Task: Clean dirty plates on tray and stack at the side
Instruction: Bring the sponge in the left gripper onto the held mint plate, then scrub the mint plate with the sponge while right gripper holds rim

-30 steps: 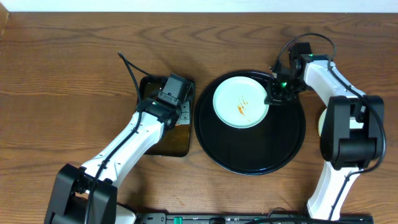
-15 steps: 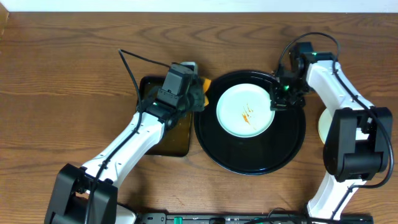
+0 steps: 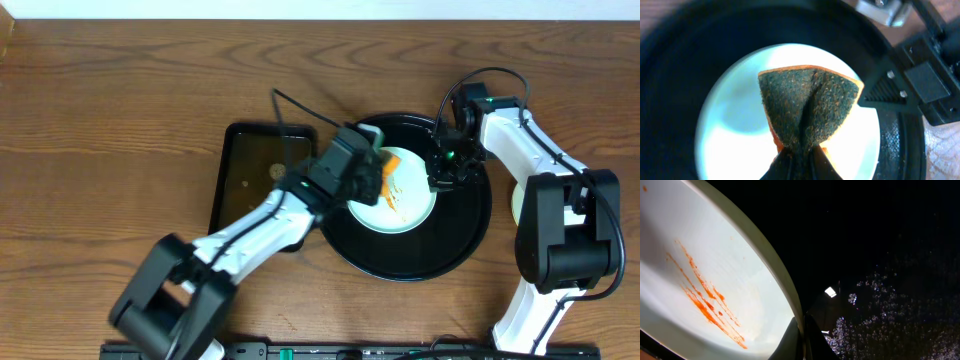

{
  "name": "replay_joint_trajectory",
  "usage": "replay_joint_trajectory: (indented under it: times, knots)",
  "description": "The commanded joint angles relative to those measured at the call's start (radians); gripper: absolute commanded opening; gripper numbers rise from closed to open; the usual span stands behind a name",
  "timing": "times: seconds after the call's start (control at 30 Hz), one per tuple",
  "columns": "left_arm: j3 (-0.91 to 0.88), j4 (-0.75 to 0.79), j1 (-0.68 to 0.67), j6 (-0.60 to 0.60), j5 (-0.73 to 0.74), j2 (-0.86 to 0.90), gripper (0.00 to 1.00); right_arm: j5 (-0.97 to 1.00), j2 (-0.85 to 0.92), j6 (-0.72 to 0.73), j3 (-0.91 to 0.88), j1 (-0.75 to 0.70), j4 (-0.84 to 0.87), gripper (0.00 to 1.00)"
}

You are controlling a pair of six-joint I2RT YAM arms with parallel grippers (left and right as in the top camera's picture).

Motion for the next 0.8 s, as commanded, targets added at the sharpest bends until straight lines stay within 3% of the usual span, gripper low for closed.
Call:
replay_joint_trajectory:
  times: [0.0,0.3,0.43,0.77]
  knots:
    - [-0.004,0.043,-0.03,-0.052,0.011,0.053,0.08,0.005,-0.009,0.014,-0.005,0.018,0.001,0.01]
    - [-0.004,0.202,-0.084,-0.2,0.012,0.162,0.08,0.005,-0.009,0.014,-0.005,0.031,0.0,0.01]
    - [-0.004,0.265,-0.105,-0.222,0.089,0.194,0.08,0.005,-0.009,0.014,-0.005,0.042,0.002,0.01]
    - [-0.004,0.152,-0.111,-0.256,0.016,0.235,0.08,0.027,-0.009,0.025,-0.005,0.047,0.0,0.01]
